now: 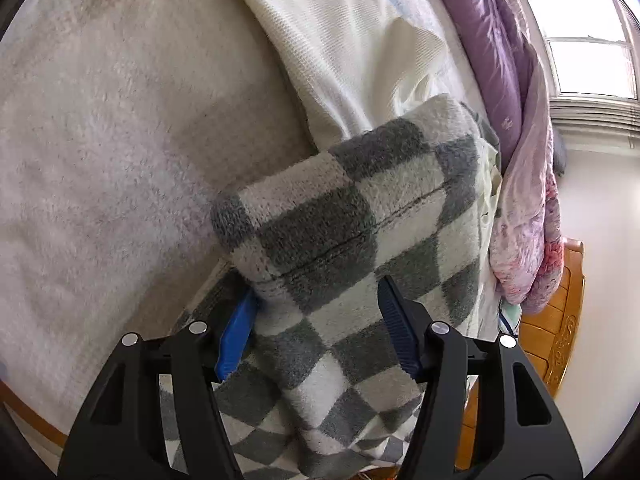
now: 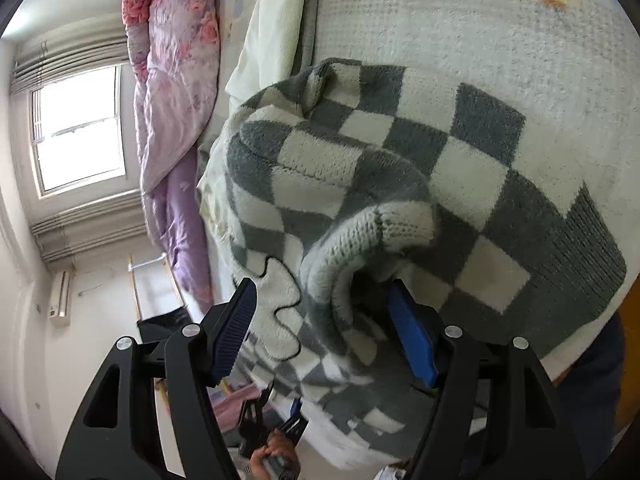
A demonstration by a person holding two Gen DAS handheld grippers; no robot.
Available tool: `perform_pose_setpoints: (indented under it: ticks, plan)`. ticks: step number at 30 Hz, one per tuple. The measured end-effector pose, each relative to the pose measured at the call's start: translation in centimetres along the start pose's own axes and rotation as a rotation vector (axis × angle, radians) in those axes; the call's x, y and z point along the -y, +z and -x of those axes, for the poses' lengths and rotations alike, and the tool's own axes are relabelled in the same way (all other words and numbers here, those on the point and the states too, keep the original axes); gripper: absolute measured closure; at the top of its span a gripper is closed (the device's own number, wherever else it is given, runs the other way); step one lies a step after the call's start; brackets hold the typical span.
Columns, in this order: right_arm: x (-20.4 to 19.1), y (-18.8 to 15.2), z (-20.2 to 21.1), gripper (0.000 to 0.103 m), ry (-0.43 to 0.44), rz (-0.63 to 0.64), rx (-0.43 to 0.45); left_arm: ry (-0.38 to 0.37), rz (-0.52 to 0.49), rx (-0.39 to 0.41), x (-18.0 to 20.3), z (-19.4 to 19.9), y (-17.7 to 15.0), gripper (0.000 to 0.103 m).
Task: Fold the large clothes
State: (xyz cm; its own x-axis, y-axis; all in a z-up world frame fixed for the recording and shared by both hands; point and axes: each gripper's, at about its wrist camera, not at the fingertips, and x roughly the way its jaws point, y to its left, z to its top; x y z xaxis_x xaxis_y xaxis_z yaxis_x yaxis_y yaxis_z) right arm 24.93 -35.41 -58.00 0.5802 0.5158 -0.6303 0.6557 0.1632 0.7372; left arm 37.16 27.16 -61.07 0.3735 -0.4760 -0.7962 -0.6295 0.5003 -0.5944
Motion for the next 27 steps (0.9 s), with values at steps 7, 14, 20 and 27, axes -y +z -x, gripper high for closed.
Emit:
perform_pose_setpoints:
  ticks: [7,14,20,27]
  plan:
    - [-1.2,2.8,-2.4,0.081,-0.127,0.075,0.016,0.031,-0.074,0.036,0.5,0.0,-0.8,0.092]
    - [-3.2,4.0,-1.7,0.091,-0.188,0.285,-0.069,-0.035,-0.112,0.166,1.8,5.4,-5.1,0.094]
    - [-6.0,4.4,2.6,0.092,-0.205,0.448,-0.123,-0.01,-0.132,0.18,1.4,10.0,-10.6,0.094]
    - [-2.0,5.0,3.2,0.092,-0.398,0.498,-0.199,0.123,-0.025,0.089,-5.5,9.3,-16.6,0.094]
